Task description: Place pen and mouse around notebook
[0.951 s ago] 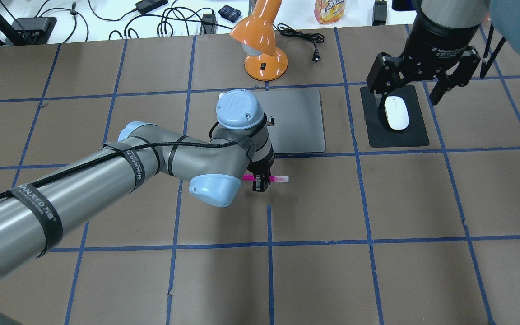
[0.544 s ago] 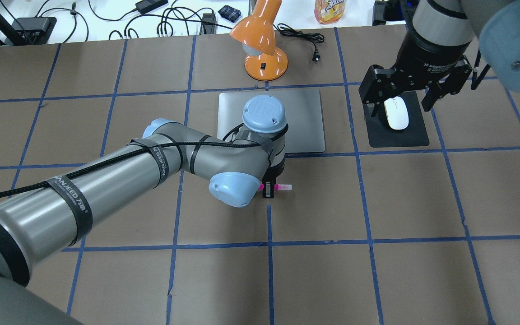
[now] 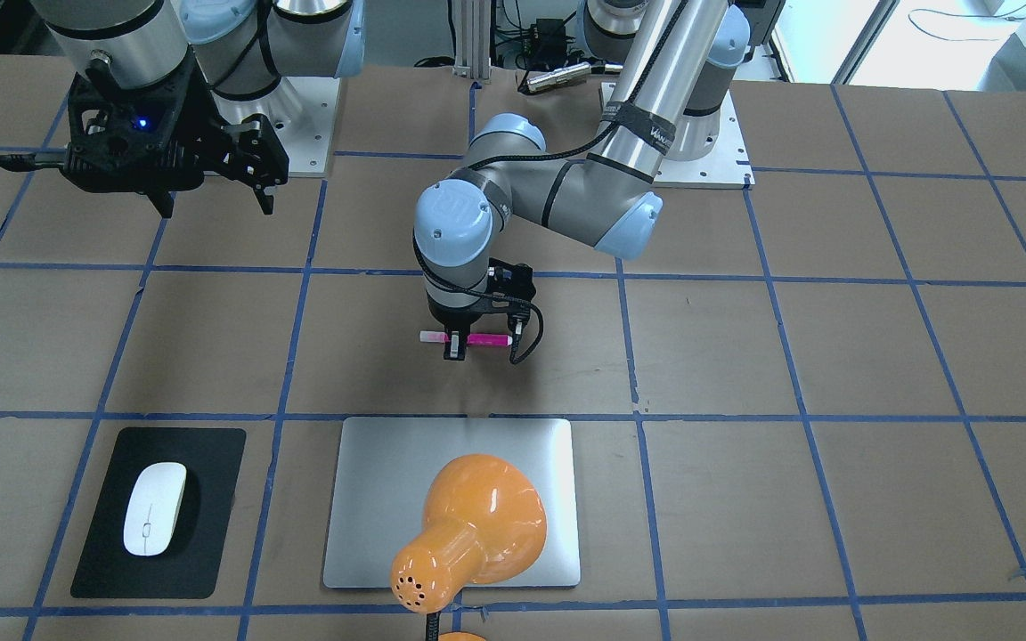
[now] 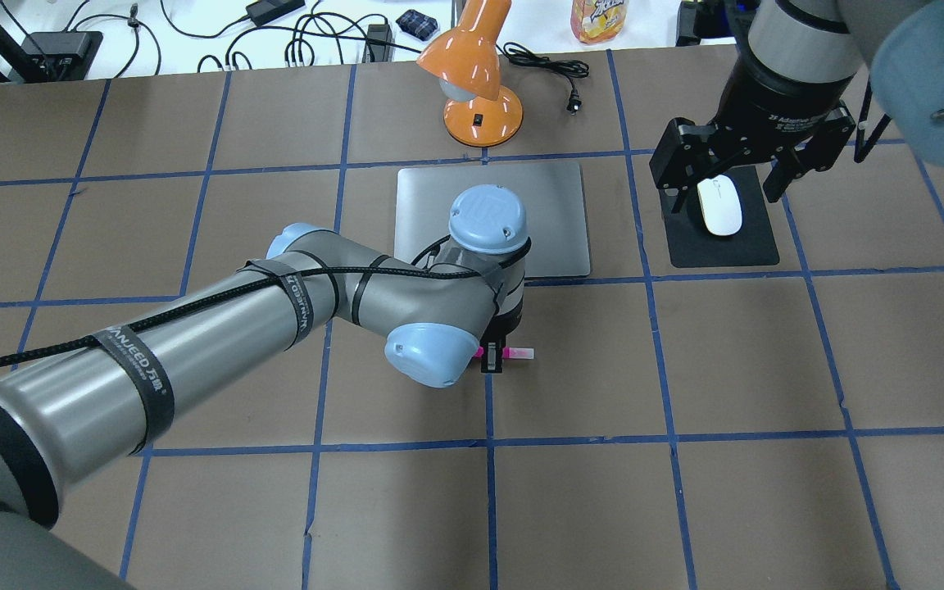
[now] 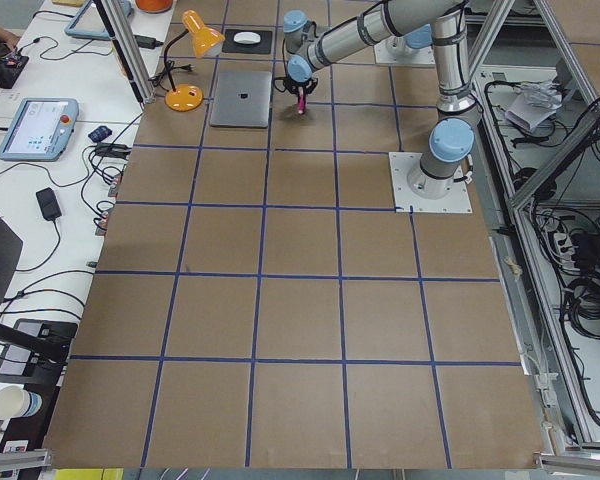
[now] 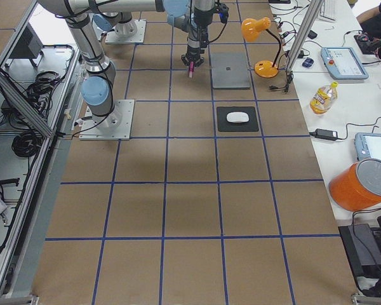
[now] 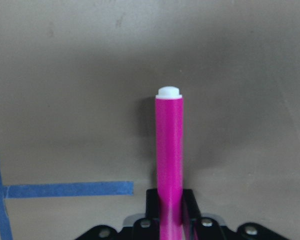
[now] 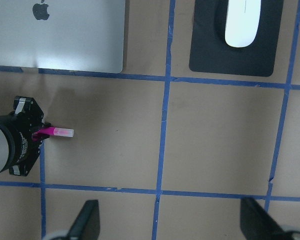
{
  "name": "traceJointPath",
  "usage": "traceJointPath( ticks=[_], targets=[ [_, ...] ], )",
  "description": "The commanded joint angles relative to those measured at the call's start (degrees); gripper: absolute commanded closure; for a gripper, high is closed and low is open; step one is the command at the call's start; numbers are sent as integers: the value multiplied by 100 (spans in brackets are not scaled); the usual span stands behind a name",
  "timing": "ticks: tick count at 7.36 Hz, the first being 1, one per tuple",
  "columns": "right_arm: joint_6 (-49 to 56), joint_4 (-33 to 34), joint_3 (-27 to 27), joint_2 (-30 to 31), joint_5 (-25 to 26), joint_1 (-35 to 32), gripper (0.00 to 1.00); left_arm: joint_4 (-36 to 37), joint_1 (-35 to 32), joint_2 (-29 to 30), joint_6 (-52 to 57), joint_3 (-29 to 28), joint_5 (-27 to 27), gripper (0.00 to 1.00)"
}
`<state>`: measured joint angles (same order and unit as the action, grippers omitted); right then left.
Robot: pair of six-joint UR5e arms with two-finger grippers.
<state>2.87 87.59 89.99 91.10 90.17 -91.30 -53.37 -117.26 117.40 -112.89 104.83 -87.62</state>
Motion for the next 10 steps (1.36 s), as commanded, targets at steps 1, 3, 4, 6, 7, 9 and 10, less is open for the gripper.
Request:
traceJointPath(
  ticks=[1,3,4,6,7,9,10],
  targets=[
    [-6,48,-8,-23,-17,-2,0,11,-8,1,21,37,-35,23],
    [-50,187,-25,-40,-26,-2,0,2,53,-164,73,3,-19,0],
    [-59,223,-139,-84,-34,16,0,-42,115,-278,361,-50,-10,0],
    [-68,162,-342,-216,-43,25,0,-914,560,-734,1903,-155,-28,0],
    [-68,162,-325,-216,-52,25,0,-1208,920,-1015,3033,-234,16,0],
    [-68,171,-324,-216,-52,25,0,-1910,1693,-1648,5300,-366,-62,0],
    [-68,180,-298,-216,-43,25,0,-2662,2106,-1955,6748,-506,-89,0]
  ],
)
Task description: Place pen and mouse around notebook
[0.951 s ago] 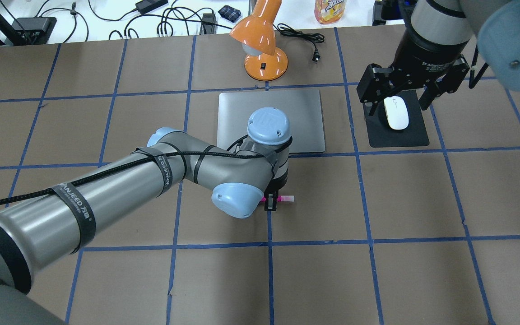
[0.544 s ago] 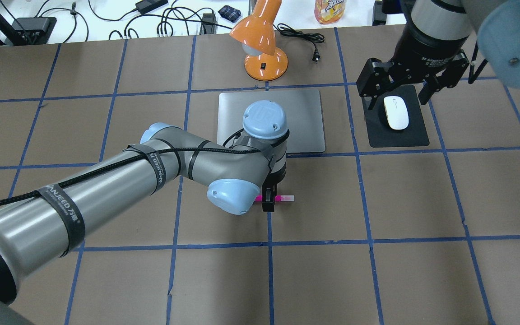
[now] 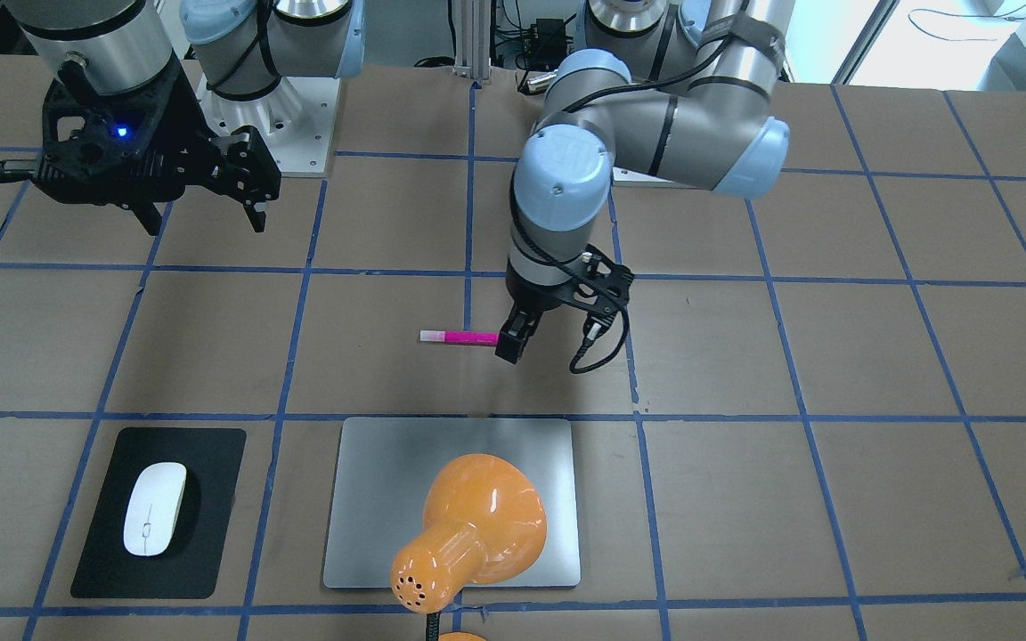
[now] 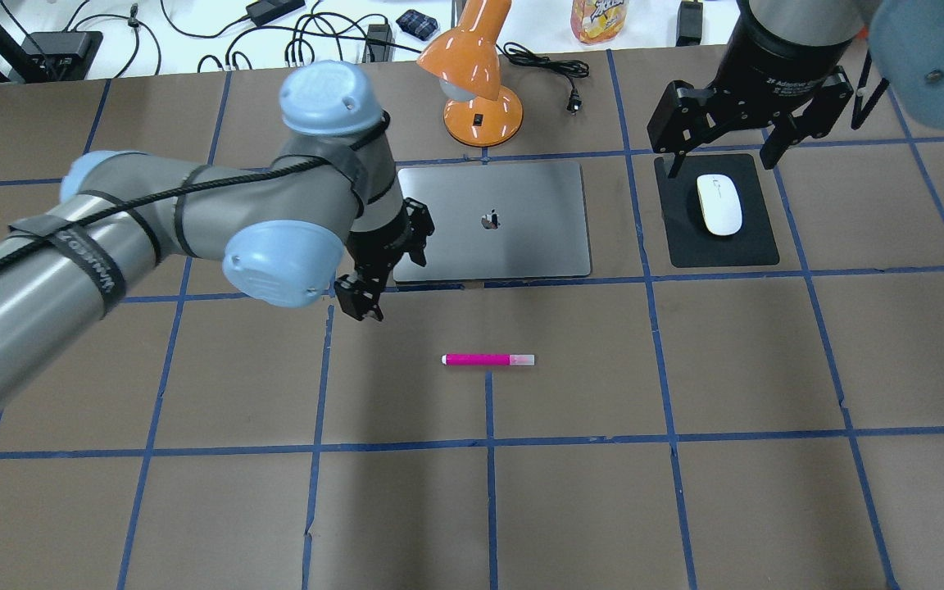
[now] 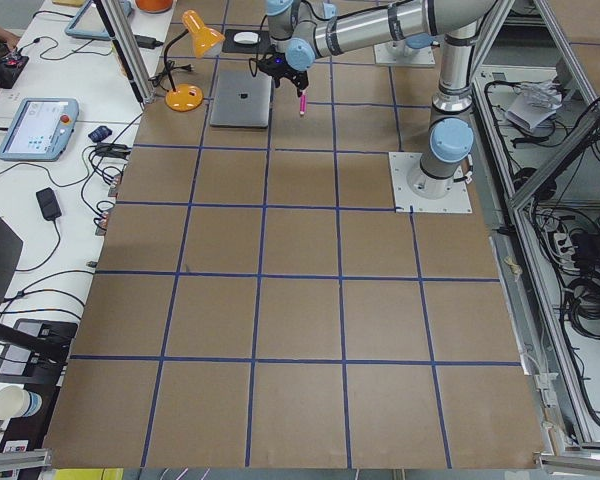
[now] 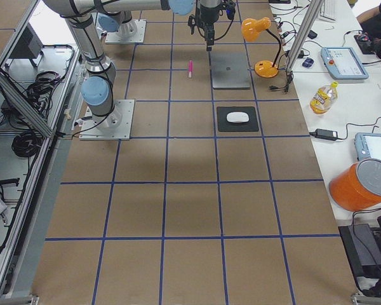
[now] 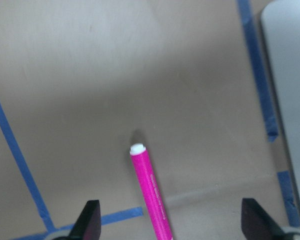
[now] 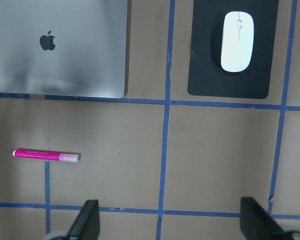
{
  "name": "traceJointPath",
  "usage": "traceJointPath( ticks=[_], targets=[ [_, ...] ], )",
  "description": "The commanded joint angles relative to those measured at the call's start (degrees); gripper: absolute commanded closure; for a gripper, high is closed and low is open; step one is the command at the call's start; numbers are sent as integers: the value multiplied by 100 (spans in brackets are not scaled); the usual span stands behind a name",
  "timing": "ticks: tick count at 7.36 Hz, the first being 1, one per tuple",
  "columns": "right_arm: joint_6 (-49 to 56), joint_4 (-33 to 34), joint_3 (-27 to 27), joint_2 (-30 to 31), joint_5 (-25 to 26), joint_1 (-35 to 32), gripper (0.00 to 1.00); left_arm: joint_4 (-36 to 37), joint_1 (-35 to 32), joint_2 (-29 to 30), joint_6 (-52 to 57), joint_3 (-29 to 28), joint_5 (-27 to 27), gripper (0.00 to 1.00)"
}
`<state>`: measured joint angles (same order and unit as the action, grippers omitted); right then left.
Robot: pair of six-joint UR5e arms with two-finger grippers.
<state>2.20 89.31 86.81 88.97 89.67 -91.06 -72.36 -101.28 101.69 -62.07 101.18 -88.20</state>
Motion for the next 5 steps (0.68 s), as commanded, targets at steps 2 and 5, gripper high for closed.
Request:
traceJointPath(
  ticks=[2,5],
  targets=[
    [0,8,20,-2,7,0,0,-2066,713,-859,3780,-824,-40,0],
    [0,8,20,-2,7,0,0,-2274,969,-975,5692,-1276,-14,0]
  ],
)
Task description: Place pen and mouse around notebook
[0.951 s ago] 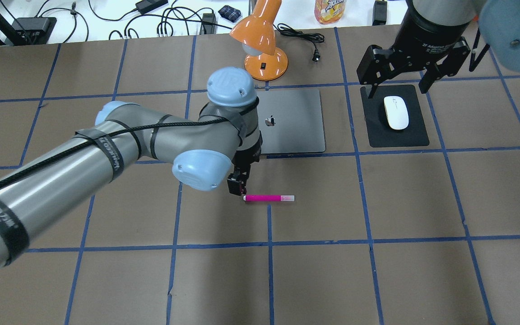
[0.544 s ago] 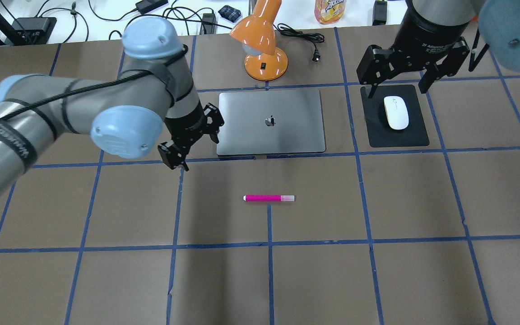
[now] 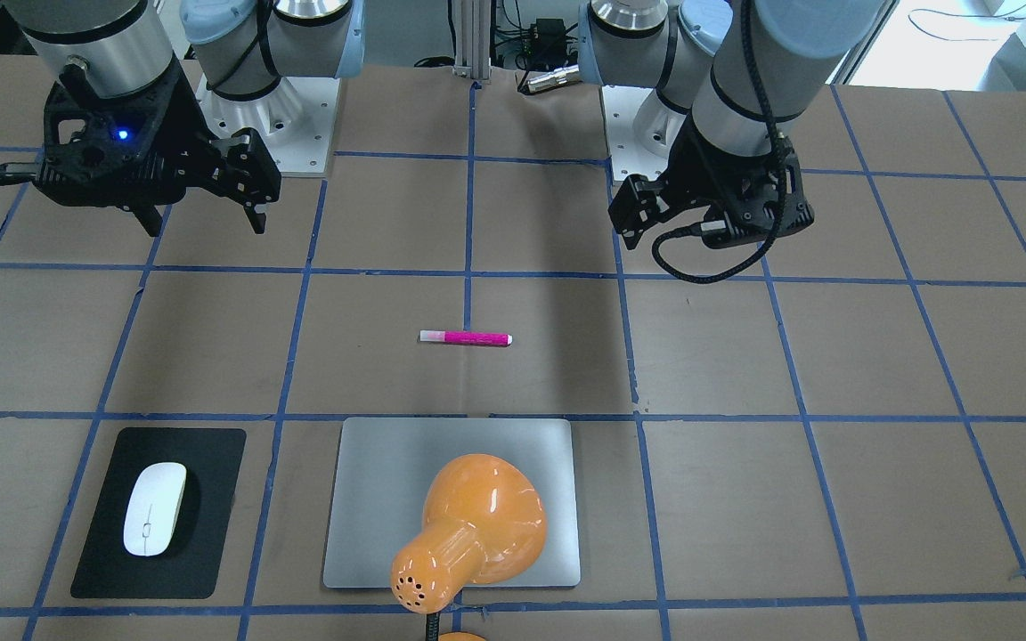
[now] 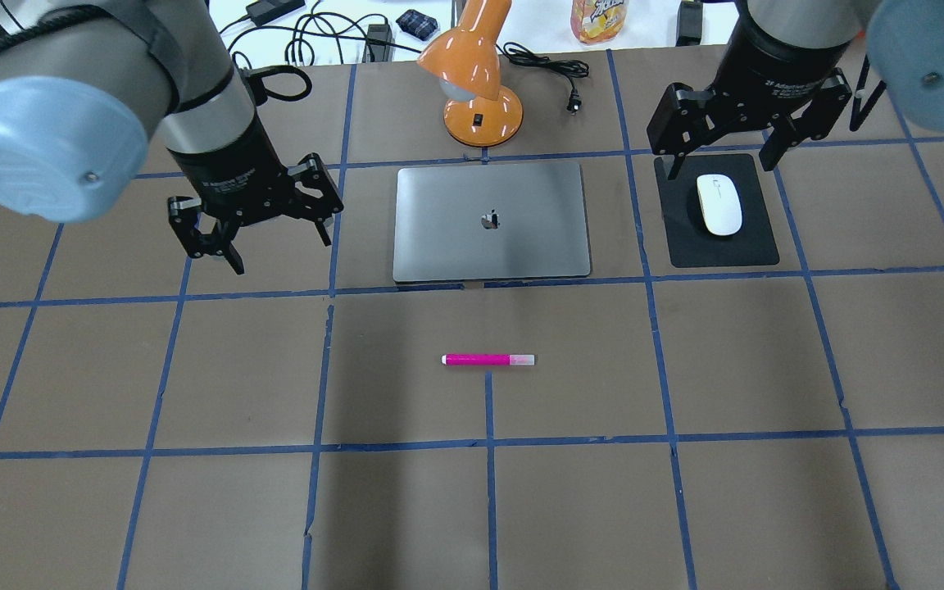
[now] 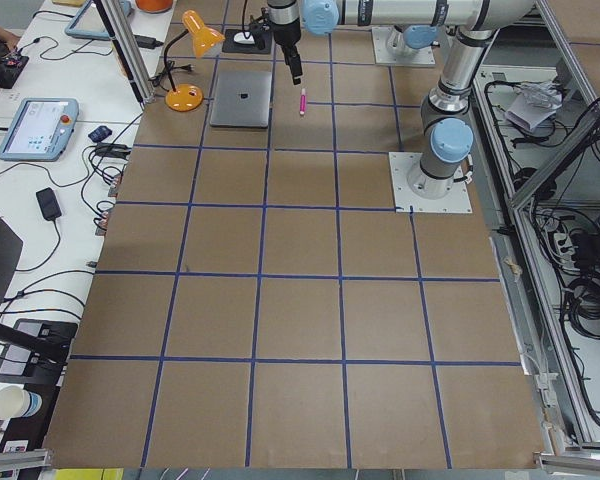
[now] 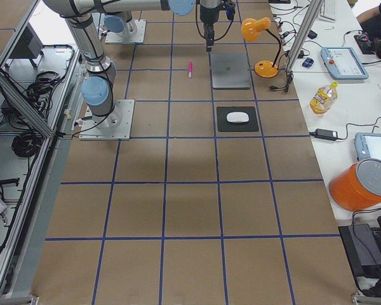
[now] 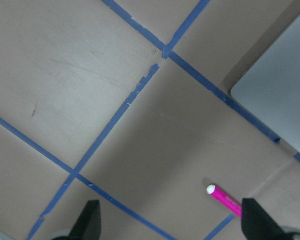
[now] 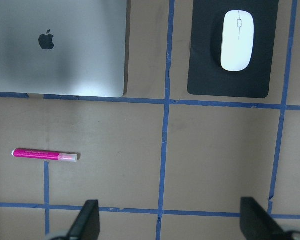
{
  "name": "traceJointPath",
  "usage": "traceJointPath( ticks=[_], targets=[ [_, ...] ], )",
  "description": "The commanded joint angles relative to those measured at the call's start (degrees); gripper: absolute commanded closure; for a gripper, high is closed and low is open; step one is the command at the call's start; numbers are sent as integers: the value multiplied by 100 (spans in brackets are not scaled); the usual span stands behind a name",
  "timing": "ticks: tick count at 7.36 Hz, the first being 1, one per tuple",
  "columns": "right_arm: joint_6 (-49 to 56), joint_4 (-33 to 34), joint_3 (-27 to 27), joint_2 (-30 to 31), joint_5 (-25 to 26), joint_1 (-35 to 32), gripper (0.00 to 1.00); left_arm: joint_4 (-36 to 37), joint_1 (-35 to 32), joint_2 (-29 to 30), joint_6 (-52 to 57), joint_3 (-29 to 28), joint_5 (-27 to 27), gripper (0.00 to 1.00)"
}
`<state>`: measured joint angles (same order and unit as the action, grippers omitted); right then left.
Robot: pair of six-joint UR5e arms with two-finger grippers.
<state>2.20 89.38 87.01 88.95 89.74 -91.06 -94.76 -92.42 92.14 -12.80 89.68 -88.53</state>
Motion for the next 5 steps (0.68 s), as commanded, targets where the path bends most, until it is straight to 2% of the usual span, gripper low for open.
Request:
traceJointPath(
  ticks=[1,2,3,4,5],
  targets=[
    [0,9,0,0,0,0,0,-25,92,-29,1519,-152,-389,0],
    [0,0,0,0,0,0,0,-25,83,-12,1718,-257,-689,0],
    [0,0,9,0,0,0,0,-25,83,171,1633,-353,-631,0],
    [0,0,9,0,0,0,0,-25,83,191,1319,-502,-343,0],
    [0,0,9,0,0,0,0,-217,101,34,1202,-765,-331,0]
  ],
)
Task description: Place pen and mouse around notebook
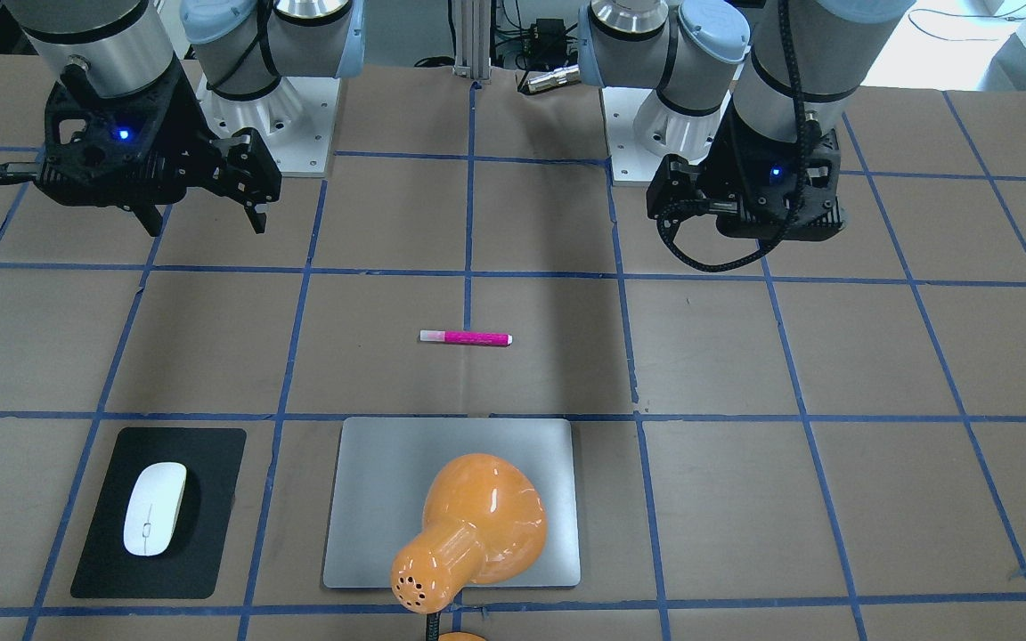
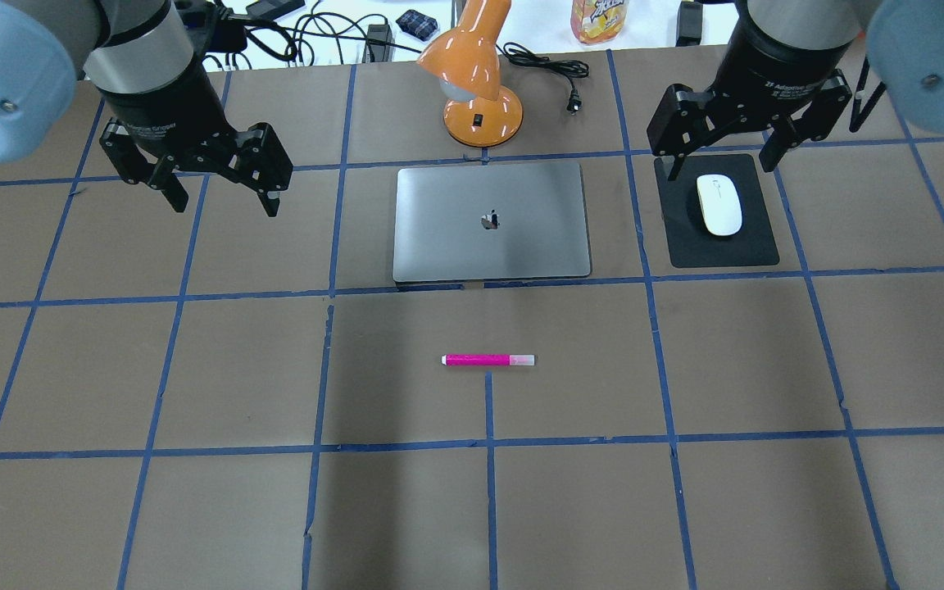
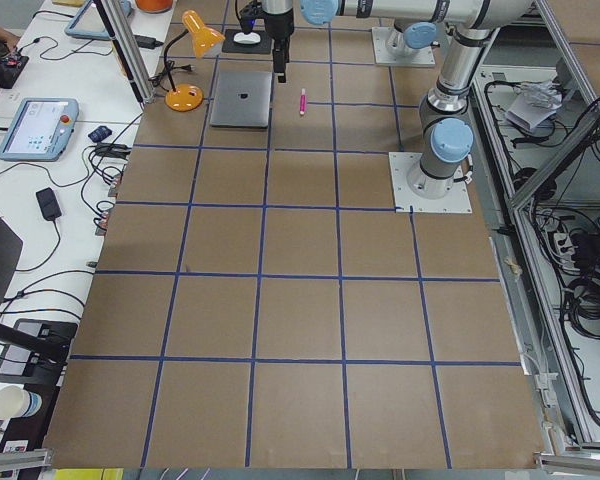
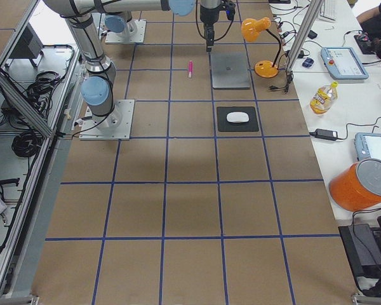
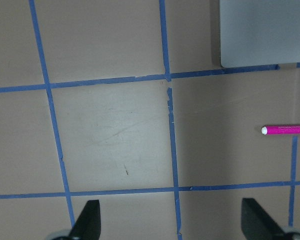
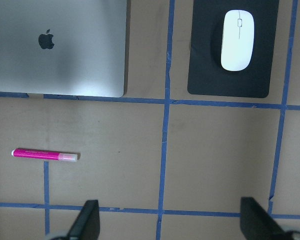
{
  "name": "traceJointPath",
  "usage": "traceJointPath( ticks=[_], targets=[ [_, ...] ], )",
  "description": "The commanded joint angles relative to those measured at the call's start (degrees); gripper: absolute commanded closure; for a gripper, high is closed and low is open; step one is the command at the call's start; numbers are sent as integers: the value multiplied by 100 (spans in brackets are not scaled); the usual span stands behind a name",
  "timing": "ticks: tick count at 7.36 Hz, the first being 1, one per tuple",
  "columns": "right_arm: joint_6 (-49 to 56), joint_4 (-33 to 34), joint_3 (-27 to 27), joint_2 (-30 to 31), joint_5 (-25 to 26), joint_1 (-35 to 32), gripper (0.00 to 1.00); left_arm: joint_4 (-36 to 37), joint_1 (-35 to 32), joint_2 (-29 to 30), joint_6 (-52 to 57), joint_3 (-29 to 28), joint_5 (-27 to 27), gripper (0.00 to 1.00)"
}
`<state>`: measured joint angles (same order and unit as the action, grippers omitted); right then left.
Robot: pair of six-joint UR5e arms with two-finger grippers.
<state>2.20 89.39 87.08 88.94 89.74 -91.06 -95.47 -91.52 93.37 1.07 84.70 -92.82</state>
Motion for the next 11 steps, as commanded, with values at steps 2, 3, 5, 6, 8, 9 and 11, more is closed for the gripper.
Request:
traceJointPath(
  ticks=[2,3,5,6,8,9,11],
  targets=[
    [0,8,2,0,-9,0,0,-595,194,-21,-473,-183,194,0],
    [0,8,2,0,0,-9,0,-569,309,-29,-537,-173,412,0],
    [0,17,2,-9,-9,0,0,-551,301,32,-529,-120,179,0],
    [0,17,2,-9,-9,0,0,-543,258,58,-563,-102,90,0],
    [0,-26,-51,-9,0,0,0,-499,91,94,-564,-85,81,0],
    [0,-27,-42,-9,0,0,0,-455,81,59,-511,-76,80,0],
    [0,0,-7,-9,0,0,0,-376,81,50,-485,-41,142,0]
  ],
)
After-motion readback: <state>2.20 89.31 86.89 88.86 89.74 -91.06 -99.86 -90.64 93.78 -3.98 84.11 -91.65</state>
